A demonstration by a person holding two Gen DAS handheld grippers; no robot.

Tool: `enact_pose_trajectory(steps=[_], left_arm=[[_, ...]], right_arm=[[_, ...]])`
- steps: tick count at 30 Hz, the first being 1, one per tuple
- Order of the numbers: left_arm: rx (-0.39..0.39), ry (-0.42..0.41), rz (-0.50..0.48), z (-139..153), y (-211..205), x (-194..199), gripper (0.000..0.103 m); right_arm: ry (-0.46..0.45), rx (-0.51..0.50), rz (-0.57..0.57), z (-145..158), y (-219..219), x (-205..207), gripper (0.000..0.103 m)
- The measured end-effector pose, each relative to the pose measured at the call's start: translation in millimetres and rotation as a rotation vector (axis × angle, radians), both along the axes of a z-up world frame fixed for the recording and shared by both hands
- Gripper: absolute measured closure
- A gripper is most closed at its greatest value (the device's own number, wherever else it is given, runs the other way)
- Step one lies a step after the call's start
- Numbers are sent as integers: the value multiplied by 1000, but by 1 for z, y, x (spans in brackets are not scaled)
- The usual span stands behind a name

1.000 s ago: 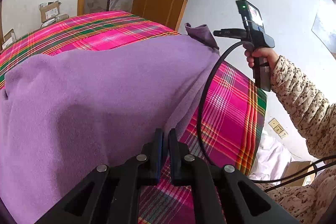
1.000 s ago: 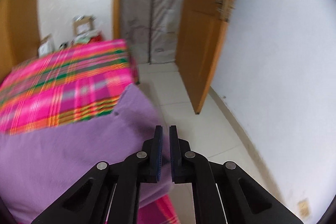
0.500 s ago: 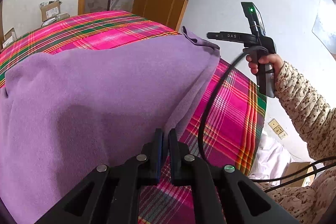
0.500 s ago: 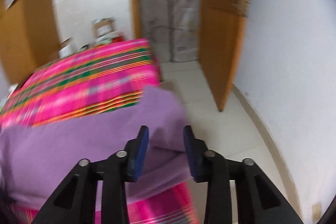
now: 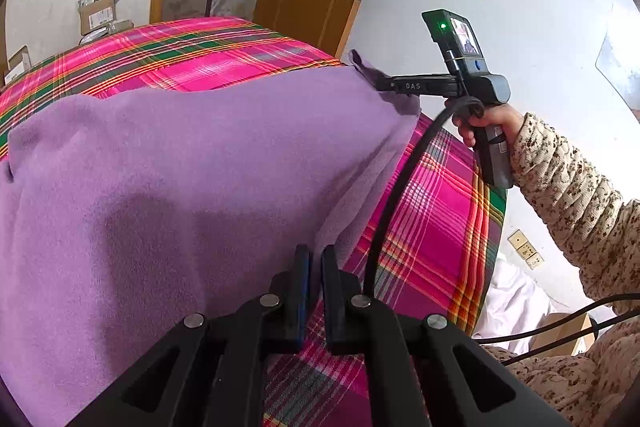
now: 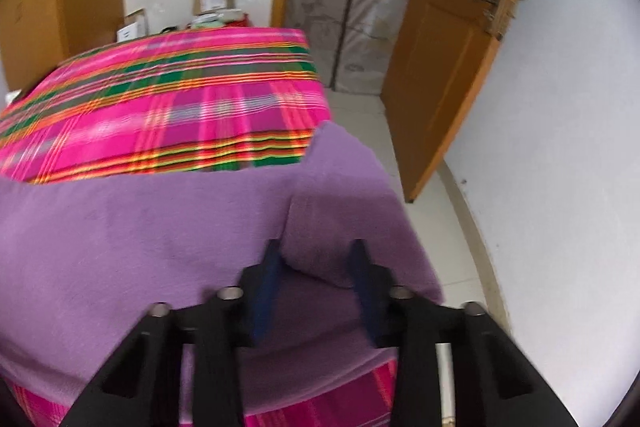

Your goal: Fold clothes

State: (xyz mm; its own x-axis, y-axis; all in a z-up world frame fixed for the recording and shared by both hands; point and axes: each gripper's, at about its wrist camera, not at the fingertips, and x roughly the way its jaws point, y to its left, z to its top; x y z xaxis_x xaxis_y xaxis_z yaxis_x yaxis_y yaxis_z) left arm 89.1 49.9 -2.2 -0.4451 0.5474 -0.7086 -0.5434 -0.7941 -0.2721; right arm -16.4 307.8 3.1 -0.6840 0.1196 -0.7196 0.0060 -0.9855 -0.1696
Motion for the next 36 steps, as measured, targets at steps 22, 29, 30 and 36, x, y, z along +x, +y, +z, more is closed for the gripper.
enact_pose_trajectory(steps=[22,29,30,36], left_arm=[[45,6,46,13,-20,6,96],[89,50,148,36,-61,10,91],[90,61,171,39,-68,10,91],[54,93,305,50,-110,2,89]], right_arm=[[100,-193,-309,40,75,23,81],[124,-285,-97,57,26,35,78],[120,-292,-57,59,17,35,78],[48,-336,184,57,-51,22,78]])
